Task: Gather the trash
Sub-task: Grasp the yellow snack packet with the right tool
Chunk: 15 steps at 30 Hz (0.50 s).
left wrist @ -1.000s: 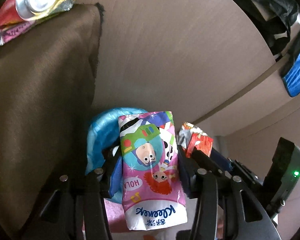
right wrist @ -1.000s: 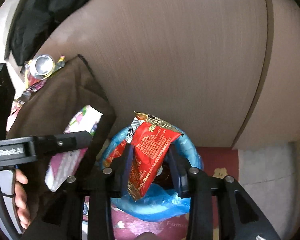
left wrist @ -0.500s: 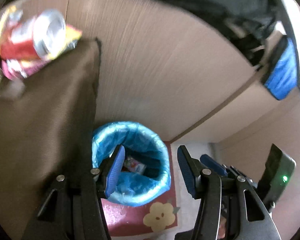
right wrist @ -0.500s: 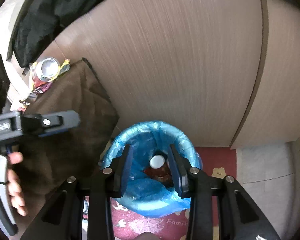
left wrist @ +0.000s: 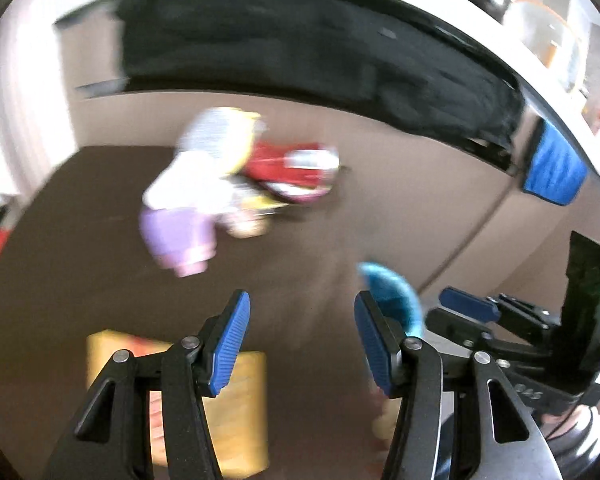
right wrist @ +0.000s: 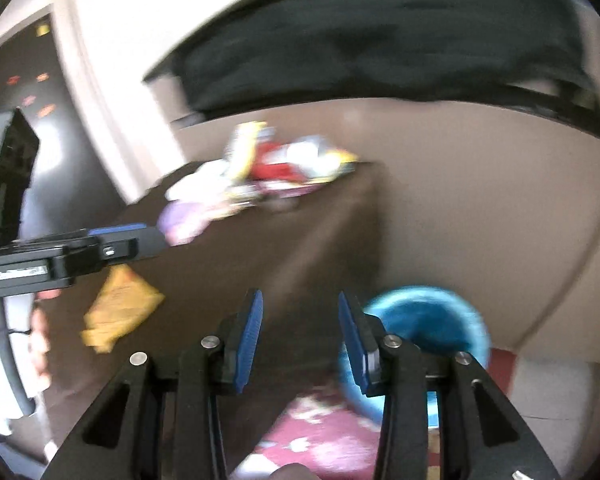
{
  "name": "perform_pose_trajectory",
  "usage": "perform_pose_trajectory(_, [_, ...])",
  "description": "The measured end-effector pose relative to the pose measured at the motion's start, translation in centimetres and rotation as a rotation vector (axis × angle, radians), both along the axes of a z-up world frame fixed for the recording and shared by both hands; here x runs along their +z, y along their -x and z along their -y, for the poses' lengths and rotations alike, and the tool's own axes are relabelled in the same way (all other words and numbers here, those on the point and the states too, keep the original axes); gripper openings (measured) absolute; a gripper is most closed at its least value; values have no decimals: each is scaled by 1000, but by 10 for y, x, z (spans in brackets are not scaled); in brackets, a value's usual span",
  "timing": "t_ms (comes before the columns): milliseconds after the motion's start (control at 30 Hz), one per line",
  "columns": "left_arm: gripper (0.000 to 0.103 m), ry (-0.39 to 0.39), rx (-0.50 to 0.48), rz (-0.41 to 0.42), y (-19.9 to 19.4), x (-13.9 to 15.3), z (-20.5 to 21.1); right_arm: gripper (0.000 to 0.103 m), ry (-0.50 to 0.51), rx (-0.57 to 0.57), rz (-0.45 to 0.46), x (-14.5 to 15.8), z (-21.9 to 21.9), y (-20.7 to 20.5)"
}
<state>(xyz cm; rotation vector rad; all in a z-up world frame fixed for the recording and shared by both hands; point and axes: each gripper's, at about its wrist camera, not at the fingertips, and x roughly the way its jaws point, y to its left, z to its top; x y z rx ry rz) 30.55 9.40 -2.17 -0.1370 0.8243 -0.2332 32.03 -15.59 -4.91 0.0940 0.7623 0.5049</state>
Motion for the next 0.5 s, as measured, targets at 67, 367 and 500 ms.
perform_pose_trajectory(67, [55,-13,51,-5,15,-7,-34,38,-21,76,-28,1,-30,7])
perform_pose_trajectory(367, [55,67,164,-134,55,-63,-119,38,26,259,-119,-28,-136,15])
perform_pose_trajectory(500, [55,113,143,-164,56,-80,-125,38,41,244,-151,-41,-153,2])
